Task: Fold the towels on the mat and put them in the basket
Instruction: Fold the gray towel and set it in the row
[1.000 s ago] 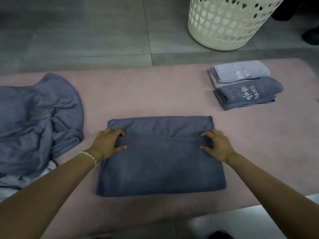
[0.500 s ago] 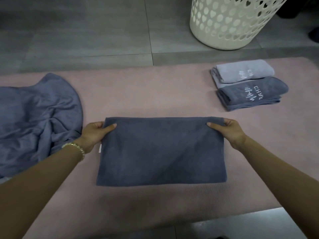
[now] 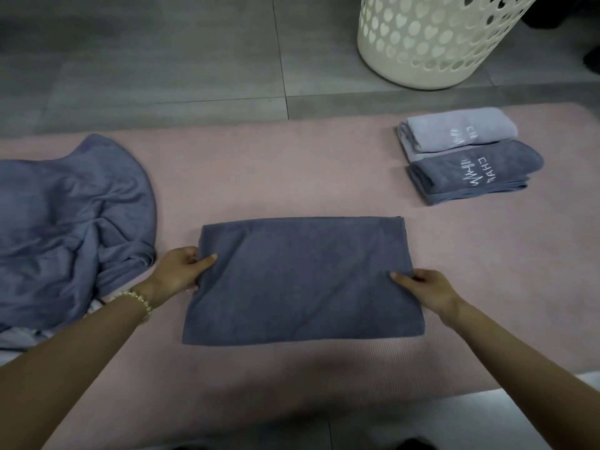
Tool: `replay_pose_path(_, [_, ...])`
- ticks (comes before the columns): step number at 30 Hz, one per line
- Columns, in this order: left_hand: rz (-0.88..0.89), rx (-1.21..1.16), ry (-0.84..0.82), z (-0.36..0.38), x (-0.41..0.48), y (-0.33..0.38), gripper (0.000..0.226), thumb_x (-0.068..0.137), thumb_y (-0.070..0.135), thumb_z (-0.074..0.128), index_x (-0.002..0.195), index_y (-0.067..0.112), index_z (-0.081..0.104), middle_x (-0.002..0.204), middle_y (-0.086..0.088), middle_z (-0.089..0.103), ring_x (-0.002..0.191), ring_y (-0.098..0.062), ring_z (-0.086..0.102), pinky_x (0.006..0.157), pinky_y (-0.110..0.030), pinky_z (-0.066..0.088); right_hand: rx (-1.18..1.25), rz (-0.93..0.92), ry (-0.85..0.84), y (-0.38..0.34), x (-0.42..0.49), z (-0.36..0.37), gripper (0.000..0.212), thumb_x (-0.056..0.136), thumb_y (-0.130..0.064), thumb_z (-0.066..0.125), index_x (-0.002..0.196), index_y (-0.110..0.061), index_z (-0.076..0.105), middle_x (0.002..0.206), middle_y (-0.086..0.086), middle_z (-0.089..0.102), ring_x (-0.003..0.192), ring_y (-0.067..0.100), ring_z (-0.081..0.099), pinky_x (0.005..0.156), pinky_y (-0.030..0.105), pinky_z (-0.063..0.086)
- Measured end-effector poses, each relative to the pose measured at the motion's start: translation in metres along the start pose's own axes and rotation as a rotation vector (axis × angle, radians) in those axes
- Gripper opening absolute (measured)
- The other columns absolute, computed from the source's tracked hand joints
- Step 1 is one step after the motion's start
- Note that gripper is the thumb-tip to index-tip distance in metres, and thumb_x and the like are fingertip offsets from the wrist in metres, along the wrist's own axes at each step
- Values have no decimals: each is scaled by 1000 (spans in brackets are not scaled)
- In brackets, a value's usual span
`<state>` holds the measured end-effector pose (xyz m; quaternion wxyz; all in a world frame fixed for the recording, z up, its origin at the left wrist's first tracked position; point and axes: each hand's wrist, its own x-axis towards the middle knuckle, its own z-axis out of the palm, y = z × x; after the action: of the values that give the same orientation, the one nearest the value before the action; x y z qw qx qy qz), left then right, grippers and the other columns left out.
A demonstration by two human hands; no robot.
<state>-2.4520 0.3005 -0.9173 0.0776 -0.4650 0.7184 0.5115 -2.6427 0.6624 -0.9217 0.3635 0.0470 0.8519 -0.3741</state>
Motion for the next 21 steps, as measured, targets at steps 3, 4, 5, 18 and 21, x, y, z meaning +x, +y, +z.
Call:
replay_pose_path(3, [2, 36, -48, 3, -8, -9, 33, 93, 24, 56, 66, 6, 49, 66, -14, 57, 46, -17, 55, 40, -15, 45, -93, -36, 101, 22, -12, 11, 28, 90, -32, 62, 72, -11, 58, 71, 0, 59, 65, 15, 55, 52, 17, 38])
replay_pose_path(4, [45, 49, -1, 6, -9, -14, 35, 94, 24, 53, 65, 6, 46, 65, -16, 56, 48, -21, 53, 41, -18, 45, -126, -68, 169, 26, -14, 14, 34, 91, -33, 60, 65, -11, 53, 66, 0, 57, 63, 18, 53, 49, 18, 35])
replay_pose_path(5, [110, 89, 82, 9, -11, -18, 36, 96, 24, 51, 66, 5, 44, 63, -17, 55, 50, -23, 51, 43, -23, 44, -145, -102, 228, 28, -14, 16, 36, 92, -32, 57, 63, -13, 49, 63, 0, 55, 61, 19, 52, 49, 20, 33])
replay_pose_path(18, [23, 508, 97, 6, -9, -27, 44, 90, 49, 52, 75, 8, 57, 78, -8, 59, 88, -33, 61, 69, -29, 36, -303, -386, 572, 19, -15, 41, 30, 92, -26, 56, 115, -8, 50, 113, 12, 54, 97, 29, 55, 84, 43, 49])
replay_pose_path(21, [-54, 421, -99, 6, -19, -27, 50, 84, 45, 65, 116, 8, 59, 110, -8, 63, 99, -24, 59, 79, -26, 40, -412, -632, 408, 2, -19, 73, 34, 91, -23, 58, 122, -9, 53, 126, 10, 52, 112, 26, 50, 99, 40, 40])
